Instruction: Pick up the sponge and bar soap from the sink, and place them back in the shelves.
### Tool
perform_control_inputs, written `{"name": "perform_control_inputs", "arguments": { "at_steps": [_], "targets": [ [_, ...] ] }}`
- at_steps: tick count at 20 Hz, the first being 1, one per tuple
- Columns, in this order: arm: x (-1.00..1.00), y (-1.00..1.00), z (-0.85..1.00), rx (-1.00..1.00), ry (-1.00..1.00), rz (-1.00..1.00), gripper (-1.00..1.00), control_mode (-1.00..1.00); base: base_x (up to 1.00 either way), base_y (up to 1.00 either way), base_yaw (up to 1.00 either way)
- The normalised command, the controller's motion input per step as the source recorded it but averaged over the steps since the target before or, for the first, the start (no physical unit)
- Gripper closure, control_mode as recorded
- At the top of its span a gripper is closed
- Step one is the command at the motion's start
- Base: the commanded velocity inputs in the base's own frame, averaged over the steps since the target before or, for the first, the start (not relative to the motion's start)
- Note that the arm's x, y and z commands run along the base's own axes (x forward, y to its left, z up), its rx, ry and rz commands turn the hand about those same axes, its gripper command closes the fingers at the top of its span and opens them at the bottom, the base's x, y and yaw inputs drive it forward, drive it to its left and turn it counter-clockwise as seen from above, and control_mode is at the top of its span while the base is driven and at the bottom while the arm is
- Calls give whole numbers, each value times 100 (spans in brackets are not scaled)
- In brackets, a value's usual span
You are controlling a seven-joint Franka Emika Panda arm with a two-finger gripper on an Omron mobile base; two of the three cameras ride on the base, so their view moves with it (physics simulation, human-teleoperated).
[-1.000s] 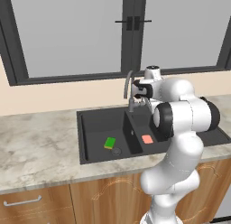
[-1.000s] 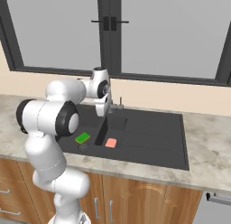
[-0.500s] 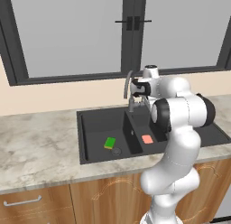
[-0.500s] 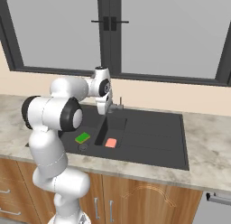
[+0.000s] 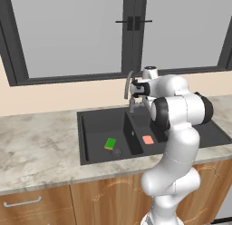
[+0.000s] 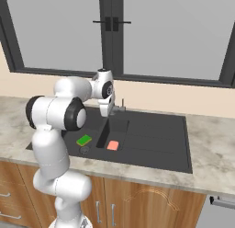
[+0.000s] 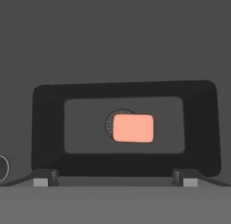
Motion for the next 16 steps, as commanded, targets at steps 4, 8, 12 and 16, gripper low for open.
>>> {"name": "perform_control_inputs", "arguments": {
  "at_steps": [4, 8, 12, 16],
  "targets": [
    [3, -4, -4, 0, 0, 0, -100, -100, 0, 0, 0],
    [1, -2, -1, 0, 0, 0, -100, -100, 0, 0, 0],
    [1, 0, -1, 0, 0, 0, -100, -100, 0, 0, 0],
    [2, 0, 0, 0, 0, 0, -100, -100, 0, 0, 0]
  ]
}}
